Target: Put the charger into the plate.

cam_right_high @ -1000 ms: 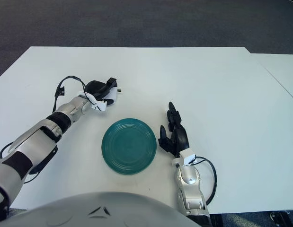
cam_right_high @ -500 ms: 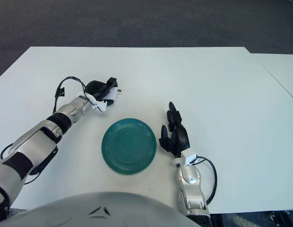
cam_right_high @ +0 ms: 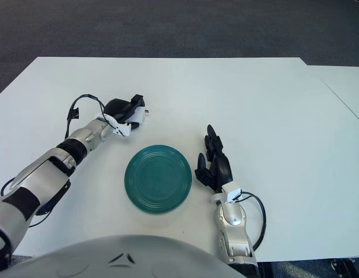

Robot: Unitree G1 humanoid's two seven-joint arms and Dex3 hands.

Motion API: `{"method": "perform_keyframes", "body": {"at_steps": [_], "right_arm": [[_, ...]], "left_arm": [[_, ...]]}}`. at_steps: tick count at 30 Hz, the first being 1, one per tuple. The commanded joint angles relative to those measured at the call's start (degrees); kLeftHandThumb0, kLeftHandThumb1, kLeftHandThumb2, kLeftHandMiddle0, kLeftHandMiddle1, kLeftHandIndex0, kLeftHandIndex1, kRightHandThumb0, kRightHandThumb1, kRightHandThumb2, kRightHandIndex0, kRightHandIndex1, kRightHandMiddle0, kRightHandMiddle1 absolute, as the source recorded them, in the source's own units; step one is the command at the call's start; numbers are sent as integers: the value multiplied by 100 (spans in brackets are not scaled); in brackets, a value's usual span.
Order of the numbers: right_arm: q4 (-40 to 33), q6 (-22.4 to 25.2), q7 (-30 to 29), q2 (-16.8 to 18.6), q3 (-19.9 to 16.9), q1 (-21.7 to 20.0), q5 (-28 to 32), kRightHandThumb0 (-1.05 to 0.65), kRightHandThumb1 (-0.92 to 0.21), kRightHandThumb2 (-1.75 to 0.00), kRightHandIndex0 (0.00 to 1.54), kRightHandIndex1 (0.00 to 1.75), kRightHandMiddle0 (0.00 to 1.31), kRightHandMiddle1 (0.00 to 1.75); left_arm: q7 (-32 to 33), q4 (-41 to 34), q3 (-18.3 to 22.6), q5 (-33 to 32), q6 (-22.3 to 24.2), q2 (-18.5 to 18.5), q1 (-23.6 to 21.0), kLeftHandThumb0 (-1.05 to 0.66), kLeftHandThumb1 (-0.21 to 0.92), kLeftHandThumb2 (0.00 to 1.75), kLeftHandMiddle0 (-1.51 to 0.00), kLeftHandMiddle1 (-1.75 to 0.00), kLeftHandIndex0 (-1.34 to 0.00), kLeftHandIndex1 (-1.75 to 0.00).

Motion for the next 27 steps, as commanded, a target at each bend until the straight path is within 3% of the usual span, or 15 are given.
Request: {"method": "perform_keyframes", "body": {"at_steps": [1,5,7,9,17,21,24,27], "right_arm": [[28,269,-22,18,2,213,-52,-105,-92,-88,0,0,0,1],[-24,381,-35,23,4,208,-52,-105,-92,-86,0,0,0,0],[-30,429,-47,12,6,190,-86,-105,-92,-86,0,0,0,0],[-43,478,-48,2,13,181,-105,-105,-92,-85,0,0,0,0],[3,473,-9,23,32,190,-30,-105,-92,-82,0,0,0,0],[2,498,-4,23,43,197,-30,-105,-92,-83,0,0,0,0],[6,478,-11,22,56,205,-63,-105,-92,-83,0,0,0,0],[34,452,-11,19,62,197,-83,-105,-92,-84,0,0,0,0]], "left_arm": [[-390,-1025,412,-265,35,306,-250,-43,43,117,-105,-175,-52,-175],[-1172,-2868,1029,-759,180,678,45,-43,43,117,-105,-175,-52,-175],[-1713,-4053,1337,-953,537,808,199,-43,43,117,-106,-175,-52,-175],[-1873,-4567,1439,-947,674,872,369,-43,43,117,-107,-175,-52,-175],[-2296,-5420,1564,-865,1164,757,698,-45,36,125,-110,-175,-57,-175],[-2581,-6065,1416,-635,1508,542,1004,-47,29,134,-113,-175,-62,-175],[-2529,-5907,1147,-609,1383,308,1090,-49,25,139,-114,-175,-66,-175],[-2795,-6089,1336,-994,1215,412,1144,-50,22,142,-114,-175,-68,-175]]}}
